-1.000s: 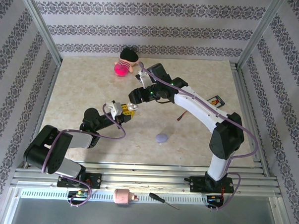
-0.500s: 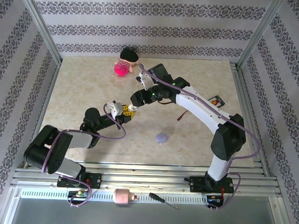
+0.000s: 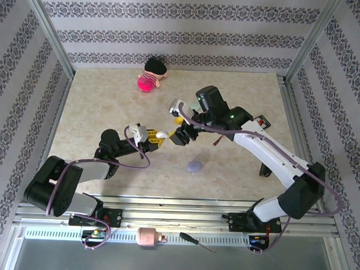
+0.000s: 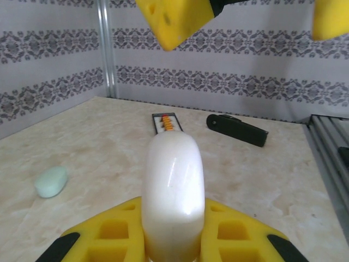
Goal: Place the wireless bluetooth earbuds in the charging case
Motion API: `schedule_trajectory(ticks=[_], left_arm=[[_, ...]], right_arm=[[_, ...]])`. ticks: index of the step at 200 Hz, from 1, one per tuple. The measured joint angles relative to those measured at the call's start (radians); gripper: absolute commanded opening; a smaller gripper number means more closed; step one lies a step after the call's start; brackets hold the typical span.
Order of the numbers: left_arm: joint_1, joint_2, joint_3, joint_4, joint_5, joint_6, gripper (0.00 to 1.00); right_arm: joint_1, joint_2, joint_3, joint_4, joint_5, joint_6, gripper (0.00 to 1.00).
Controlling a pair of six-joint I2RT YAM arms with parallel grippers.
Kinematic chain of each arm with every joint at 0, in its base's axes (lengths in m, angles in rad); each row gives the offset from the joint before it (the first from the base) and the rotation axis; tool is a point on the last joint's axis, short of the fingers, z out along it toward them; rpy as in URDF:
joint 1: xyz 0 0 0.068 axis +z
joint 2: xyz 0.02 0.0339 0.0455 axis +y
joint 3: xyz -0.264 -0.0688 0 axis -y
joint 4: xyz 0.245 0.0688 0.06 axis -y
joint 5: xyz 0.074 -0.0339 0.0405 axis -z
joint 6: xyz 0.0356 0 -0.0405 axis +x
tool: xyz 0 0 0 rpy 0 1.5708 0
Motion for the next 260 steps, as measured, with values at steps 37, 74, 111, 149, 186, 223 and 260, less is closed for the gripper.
schedule_trajectory(ticks=[37,74,111,149,186,223,260], left_arm=[[0.000,-0.036,0.001,-0.050,0.062,0.000,0.09],[0.000,-0.038,0.001,-0.061,0.099,-0.009,0.10],[0.000,-0.038,0.001,-0.053,0.111,-0.029,0.10],[0.000,-0.038,0.001,-0.048,0.119,-0.046,0.10],[0.000,-0.034,0.002,-0.048,0.118,-0.055,0.10],[0.000,-0.030,0.002,-0.047,0.117,-0.066,0.12],[0.000,-0.026,0.003,-0.046,0.118,-0.069,0.23]], right_arm=[[0.000,0.012,0.013,-0.055,-0.054,-0.204,0.64],[0.000,0.092,0.080,-0.130,-0.074,-0.308,0.58],[0.001,0.166,0.130,-0.164,-0.097,-0.344,0.49],[0.001,0.228,0.163,-0.177,-0.116,-0.344,0.43],[0.003,0.270,0.200,-0.222,-0.142,-0.352,0.37],[0.003,0.287,0.211,-0.254,-0.159,-0.369,0.24],[0.002,0.290,0.222,-0.272,-0.162,-0.385,0.19]])
